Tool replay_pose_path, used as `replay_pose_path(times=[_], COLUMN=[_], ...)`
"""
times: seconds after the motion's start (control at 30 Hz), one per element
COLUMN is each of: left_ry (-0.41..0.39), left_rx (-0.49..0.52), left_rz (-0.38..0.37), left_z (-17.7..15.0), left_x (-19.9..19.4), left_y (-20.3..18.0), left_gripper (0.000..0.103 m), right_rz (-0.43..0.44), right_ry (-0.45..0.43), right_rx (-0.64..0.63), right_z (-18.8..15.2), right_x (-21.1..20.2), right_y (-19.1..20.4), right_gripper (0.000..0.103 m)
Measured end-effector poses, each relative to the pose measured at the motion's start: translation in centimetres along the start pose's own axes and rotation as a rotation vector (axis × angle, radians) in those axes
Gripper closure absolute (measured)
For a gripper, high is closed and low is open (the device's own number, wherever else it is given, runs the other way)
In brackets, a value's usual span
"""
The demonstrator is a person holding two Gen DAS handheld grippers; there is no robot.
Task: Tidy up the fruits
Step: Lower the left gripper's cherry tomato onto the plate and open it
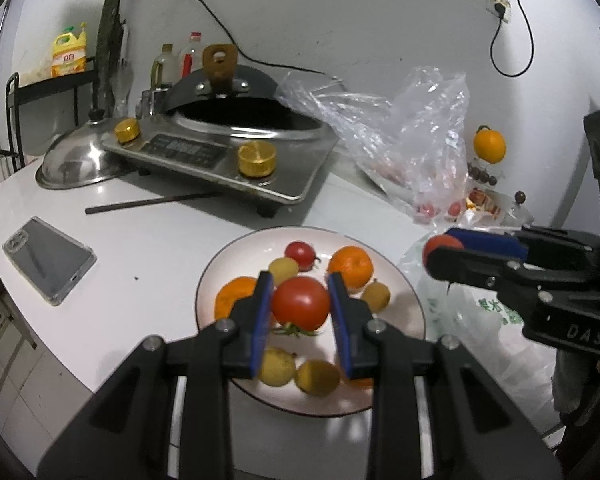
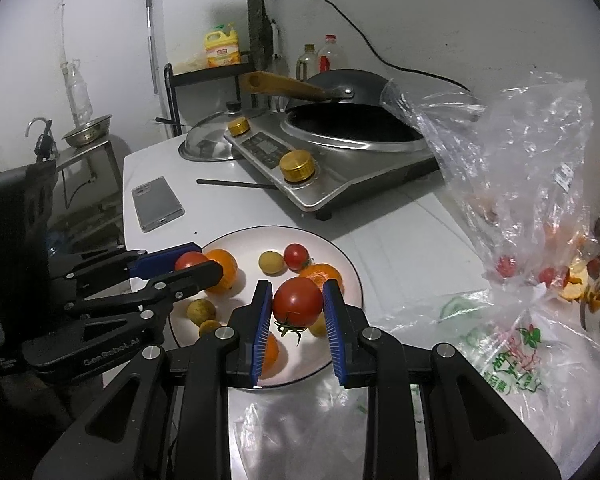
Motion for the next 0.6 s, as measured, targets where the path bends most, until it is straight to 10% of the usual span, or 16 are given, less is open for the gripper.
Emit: replay_pose_path(times=[0.6], left_ry=[0.078], left_rx=[0.067], left_rz=[0.026], left_z=[-0.2], left_x=[3.8], left_y=[-1.5], left_gripper=[0.073], right_rz=[0.030], right_ry=[0.029], right_rx=[0.052], right_z=[-0.6], right_x=[2.5], right_y=[-2.2], right_gripper=[0.075])
Point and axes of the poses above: each gripper's, at about its wrist camera, not at the fingertips, and x roughly the way its jaws point, y to its left, z to its top, the point moved 1 cm from there along x, roughly the way its jaws point, and after that the axes turned 2 degrees about z, right-handed, at the moved point
